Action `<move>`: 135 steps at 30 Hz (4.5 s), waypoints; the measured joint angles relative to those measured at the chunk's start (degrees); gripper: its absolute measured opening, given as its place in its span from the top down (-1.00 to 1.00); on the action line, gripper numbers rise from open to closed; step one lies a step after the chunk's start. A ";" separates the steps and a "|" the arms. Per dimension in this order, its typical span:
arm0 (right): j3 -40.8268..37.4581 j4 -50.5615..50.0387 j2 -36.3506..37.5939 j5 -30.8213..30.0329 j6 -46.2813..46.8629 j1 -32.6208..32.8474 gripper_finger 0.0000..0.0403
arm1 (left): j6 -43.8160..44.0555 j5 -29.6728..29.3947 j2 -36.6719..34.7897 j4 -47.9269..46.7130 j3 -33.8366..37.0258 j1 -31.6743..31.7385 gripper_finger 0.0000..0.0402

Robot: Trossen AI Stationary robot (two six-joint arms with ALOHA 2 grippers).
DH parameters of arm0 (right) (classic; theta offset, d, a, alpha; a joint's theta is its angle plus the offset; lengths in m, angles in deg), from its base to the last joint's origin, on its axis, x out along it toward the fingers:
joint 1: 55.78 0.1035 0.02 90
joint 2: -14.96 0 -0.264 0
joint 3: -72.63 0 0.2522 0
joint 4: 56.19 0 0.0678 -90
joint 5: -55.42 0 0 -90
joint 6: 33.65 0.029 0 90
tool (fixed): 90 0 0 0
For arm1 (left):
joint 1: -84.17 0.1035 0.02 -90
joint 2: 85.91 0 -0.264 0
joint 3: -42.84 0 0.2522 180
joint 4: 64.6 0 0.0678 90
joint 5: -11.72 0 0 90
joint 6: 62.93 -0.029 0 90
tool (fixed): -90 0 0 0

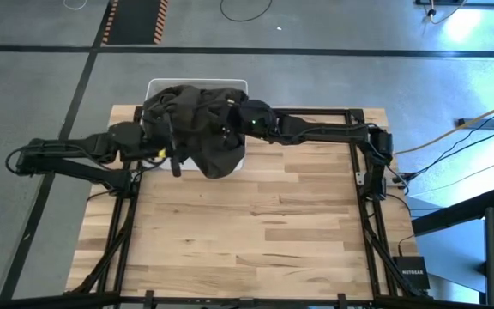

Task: Sort clothes
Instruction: Put the black shirt into the bin, then return to Home Position

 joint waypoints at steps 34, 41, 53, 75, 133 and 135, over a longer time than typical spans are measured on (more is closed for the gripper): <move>-0.22 -16.74 13.37 4.11 0.36 0.00 0.13 | 8.80 1.50 24.72 -15.33 0.66 25.49 -0.05; -0.22 -13.89 11.28 6.78 0.54 0.04 0.13 | 7.75 2.76 22.08 -18.62 -1.61 25.20 -0.05; -0.22 -17.34 15.53 6.43 0.21 0.04 0.13 | 8.83 13.46 1.74 -17.52 -6.53 20.49 -0.05; -0.17 -37.61 24.24 6.44 3.95 0.04 0.13 | 5.95 9.34 30.92 -16.75 -3.67 24.92 -0.05; -43.75 -24.05 67.44 0.20 15.93 14.64 0.13 | -3.08 17.69 -9.96 12.13 15.74 6.99 0.49; -45.96 -22.74 69.00 0.25 16.71 14.64 0.13 | -3.14 17.70 -11.68 13.99 17.60 6.97 0.57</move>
